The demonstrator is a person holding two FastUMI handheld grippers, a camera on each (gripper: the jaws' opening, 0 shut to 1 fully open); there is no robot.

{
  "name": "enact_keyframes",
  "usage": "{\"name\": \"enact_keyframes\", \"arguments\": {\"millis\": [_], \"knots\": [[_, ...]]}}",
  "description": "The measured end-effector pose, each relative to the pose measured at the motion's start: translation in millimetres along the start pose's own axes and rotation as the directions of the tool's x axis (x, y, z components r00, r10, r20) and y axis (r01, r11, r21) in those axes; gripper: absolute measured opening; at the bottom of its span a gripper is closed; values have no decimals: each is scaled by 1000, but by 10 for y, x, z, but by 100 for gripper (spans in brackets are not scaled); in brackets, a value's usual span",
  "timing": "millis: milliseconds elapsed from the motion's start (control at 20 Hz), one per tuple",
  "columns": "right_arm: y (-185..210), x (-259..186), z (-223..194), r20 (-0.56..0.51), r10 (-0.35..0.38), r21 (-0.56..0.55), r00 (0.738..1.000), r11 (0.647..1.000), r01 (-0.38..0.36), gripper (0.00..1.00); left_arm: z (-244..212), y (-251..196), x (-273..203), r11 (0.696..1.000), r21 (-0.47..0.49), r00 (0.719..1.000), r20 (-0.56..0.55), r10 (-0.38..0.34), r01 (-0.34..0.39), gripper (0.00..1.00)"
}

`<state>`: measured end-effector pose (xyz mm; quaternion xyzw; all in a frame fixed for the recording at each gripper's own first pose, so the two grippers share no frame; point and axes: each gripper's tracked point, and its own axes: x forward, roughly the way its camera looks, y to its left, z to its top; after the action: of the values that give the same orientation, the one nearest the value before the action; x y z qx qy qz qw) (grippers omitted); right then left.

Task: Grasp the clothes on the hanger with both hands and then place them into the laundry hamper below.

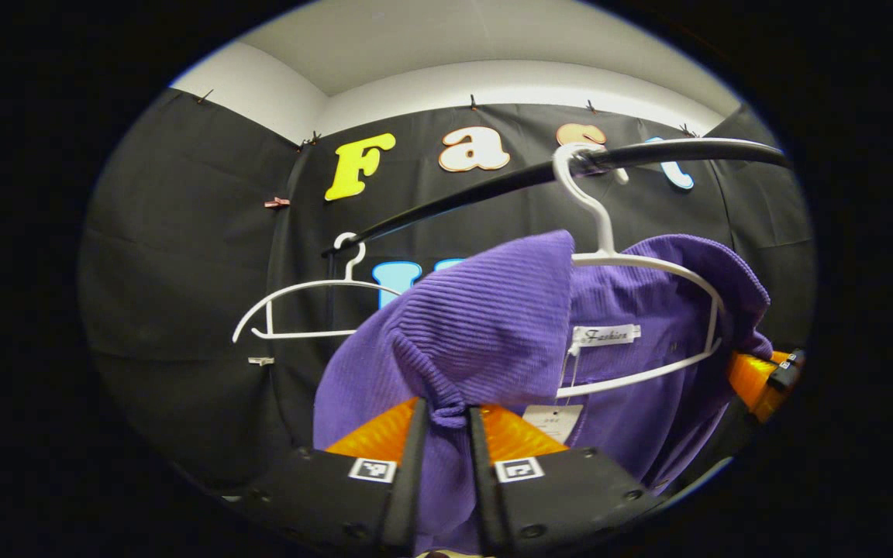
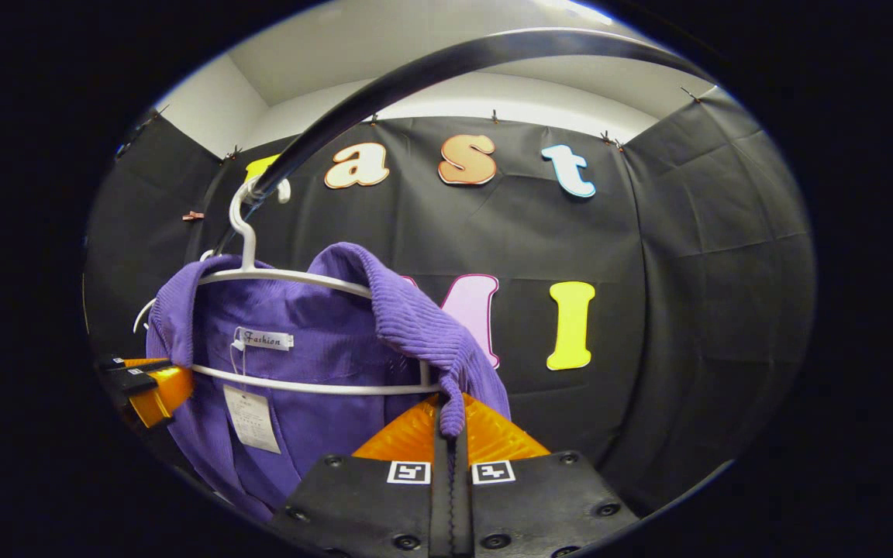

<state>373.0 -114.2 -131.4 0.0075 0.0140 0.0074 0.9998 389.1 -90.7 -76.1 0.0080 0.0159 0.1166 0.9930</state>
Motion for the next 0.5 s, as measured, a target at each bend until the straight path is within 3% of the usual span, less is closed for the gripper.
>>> {"name": "enact_keyframes", "arguments": {"millis": [50, 250, 350, 500], "knots": [[-10, -13, -14, -1, -3, -7, 1000, 1000, 3, 5, -18, 27, 10, 1000, 7, 1000, 4, -12, 12, 24], [-99, -55, 29, 21, -23, -59, 1000, 998, 24, 5, -31, 97, -4, 995, 54, 996, -21, -87, 88, 15], [-194, -66, 100, 45, -49, -90, 998, 995, 53, 5, -9, 88, -39, 992, 44, 993, -28, -118, 119, 7], [-363, -54, 261, 96, -99, -148, 990, 983, 113, 5, 56, 78, -146, 985, 24, 985, -52, -167, 169, 5]]}}
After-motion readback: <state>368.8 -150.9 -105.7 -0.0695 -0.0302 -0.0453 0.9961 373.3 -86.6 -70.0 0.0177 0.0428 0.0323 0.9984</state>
